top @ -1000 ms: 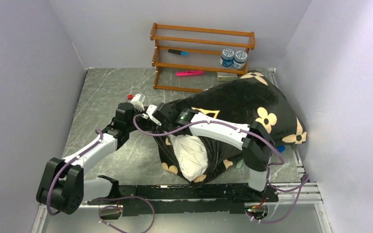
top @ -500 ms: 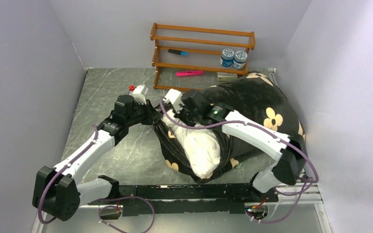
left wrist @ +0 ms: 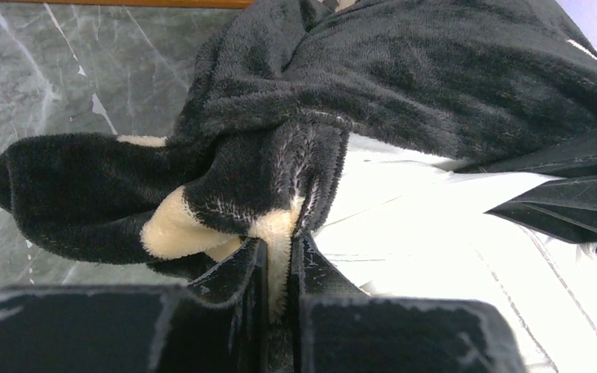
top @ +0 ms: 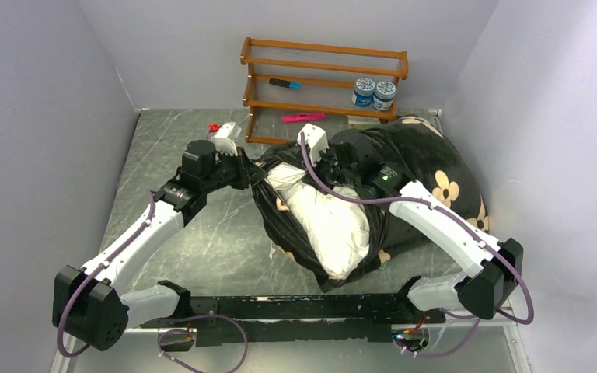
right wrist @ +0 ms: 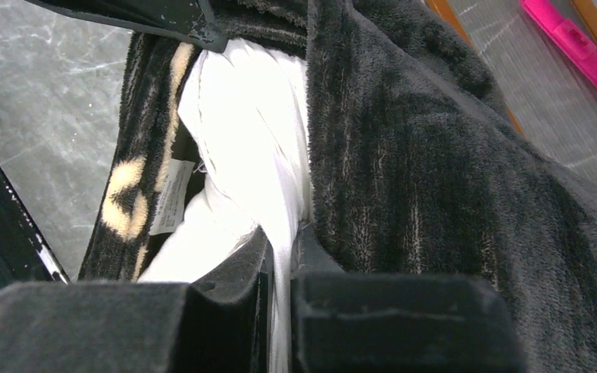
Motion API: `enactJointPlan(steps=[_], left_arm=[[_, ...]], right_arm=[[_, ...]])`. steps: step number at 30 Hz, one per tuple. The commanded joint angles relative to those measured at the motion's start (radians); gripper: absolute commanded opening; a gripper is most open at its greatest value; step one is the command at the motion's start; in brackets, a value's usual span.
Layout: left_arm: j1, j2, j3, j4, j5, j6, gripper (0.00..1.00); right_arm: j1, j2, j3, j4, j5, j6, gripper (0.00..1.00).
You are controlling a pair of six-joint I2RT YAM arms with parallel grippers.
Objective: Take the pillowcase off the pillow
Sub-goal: Remove the pillow from the pillowcase.
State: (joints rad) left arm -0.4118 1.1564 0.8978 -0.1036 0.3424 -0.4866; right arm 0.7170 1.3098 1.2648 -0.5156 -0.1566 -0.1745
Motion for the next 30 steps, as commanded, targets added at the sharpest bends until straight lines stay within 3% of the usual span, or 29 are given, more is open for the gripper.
enactJointPlan(steps=[1,6,11,19,25,30], left_arm=[[0.079,0.032,0.015,-0.166,-0.282,0.071,0.13],[0.079,0.022,-0.009,-0.082,-0.152,0.027,0.3],[0.079,0.016,-0.027,-0.068,-0.148,0.007,0.41],[0.069,0.041,-0.009,-0.11,-0.186,0.008,0.43],[-0.027,0.052,-0.01,-0.097,-0.235,-0.045,0.42],[-0.035,-0.07,0.059,-0.151,-0.378,-0.072,0.65]], right_arm=[[-0.111,-0.128,0.01,-0.085,0.133,-0.035,0.0],[-0.112,-0.15,-0.023,-0.051,0.08,-0.03,0.0],[-0.115,-0.151,-0.015,-0.038,0.079,-0.032,0.0],[-0.116,-0.159,0.001,-0.014,0.023,-0.015,0.0],[-0.117,-0.151,0.028,0.009,-0.029,0.006,0.0],[-0.117,-0.126,0.031,-0.013,-0.025,0.008,0.0]])
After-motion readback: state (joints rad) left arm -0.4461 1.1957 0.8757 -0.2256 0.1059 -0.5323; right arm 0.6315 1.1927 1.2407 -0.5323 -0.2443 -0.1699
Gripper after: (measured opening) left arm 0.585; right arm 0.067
